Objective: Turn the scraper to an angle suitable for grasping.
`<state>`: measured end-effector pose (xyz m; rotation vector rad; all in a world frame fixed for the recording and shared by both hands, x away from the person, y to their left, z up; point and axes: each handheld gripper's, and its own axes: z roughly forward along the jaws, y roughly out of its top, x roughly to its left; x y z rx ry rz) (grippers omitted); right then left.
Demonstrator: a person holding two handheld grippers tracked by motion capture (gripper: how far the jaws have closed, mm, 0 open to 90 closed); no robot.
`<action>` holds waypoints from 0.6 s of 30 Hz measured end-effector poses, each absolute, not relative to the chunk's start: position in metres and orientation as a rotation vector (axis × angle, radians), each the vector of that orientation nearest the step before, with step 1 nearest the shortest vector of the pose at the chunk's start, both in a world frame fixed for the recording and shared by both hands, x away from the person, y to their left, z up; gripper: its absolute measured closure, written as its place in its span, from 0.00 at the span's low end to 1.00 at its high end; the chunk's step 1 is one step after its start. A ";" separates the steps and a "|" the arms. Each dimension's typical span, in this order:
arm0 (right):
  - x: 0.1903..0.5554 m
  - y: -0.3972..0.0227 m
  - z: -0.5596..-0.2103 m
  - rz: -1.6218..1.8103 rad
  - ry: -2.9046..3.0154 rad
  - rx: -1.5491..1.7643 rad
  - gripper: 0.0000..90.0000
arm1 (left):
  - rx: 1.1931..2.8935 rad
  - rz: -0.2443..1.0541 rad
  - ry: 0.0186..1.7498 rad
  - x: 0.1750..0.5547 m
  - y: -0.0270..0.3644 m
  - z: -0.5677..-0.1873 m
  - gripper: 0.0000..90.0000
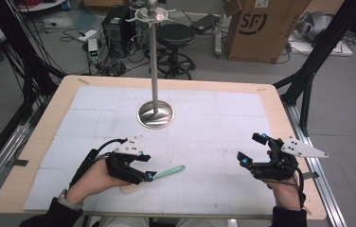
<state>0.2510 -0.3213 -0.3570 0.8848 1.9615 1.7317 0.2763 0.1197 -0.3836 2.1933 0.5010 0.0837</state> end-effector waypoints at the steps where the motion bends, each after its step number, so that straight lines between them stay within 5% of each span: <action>1: 0.251 -0.321 -0.357 1.733 1.962 0.881 0.07 | 2.195 0.077 0.489 0.275 0.119 -0.382 0.34; 6: 0.254 -0.318 -0.356 1.738 1.972 0.869 0.07 | 2.298 0.107 0.470 0.275 0.111 -0.374 0.24; 18: 0.253 -0.320 -0.355 1.735 1.957 0.873 0.07 | 2.436 0.065 0.433 0.287 0.100 -0.373 0.24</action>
